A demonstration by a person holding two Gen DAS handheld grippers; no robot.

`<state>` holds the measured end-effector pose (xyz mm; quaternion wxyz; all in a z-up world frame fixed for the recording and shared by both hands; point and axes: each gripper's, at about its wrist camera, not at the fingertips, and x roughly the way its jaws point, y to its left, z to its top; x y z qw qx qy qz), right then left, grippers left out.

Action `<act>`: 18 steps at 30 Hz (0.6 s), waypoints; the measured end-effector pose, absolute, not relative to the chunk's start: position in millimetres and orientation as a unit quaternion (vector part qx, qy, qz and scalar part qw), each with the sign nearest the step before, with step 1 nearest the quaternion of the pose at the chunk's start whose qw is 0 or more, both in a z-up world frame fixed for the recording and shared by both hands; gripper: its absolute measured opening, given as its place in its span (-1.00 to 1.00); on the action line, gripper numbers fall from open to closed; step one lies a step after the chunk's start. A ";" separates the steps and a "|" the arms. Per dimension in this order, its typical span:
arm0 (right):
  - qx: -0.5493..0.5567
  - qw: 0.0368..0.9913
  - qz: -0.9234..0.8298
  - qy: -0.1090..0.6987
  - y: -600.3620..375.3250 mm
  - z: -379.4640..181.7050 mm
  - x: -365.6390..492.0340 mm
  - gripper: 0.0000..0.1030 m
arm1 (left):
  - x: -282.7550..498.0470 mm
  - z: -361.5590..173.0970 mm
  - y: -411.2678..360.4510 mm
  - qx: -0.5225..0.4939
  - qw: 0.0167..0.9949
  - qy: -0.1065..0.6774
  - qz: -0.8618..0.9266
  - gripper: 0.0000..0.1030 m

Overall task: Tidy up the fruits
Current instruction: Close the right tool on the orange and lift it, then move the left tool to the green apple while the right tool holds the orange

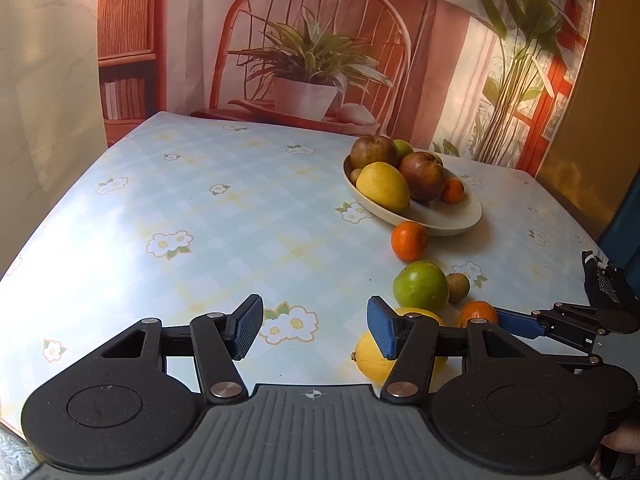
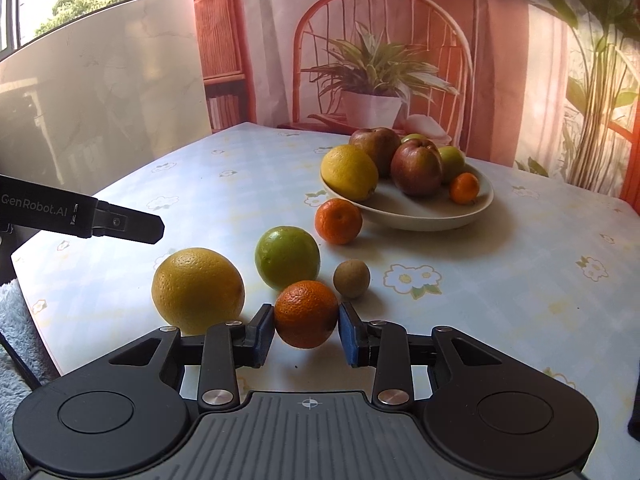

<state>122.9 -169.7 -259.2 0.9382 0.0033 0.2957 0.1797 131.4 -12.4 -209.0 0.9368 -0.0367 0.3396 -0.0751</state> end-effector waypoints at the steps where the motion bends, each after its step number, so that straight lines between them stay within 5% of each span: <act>1: 0.004 0.940 0.176 0.292 -171.2 -259.0 122.2 -0.38 | 131.3 -208.6 -12.1 -0.038 0.937 0.339 -0.076 0.16; 18: 0.067 0.960 0.100 0.254 -240.9 -259.4 160.9 -0.38 | 153.3 -193.6 -24.5 -0.019 0.936 0.332 -0.114 0.16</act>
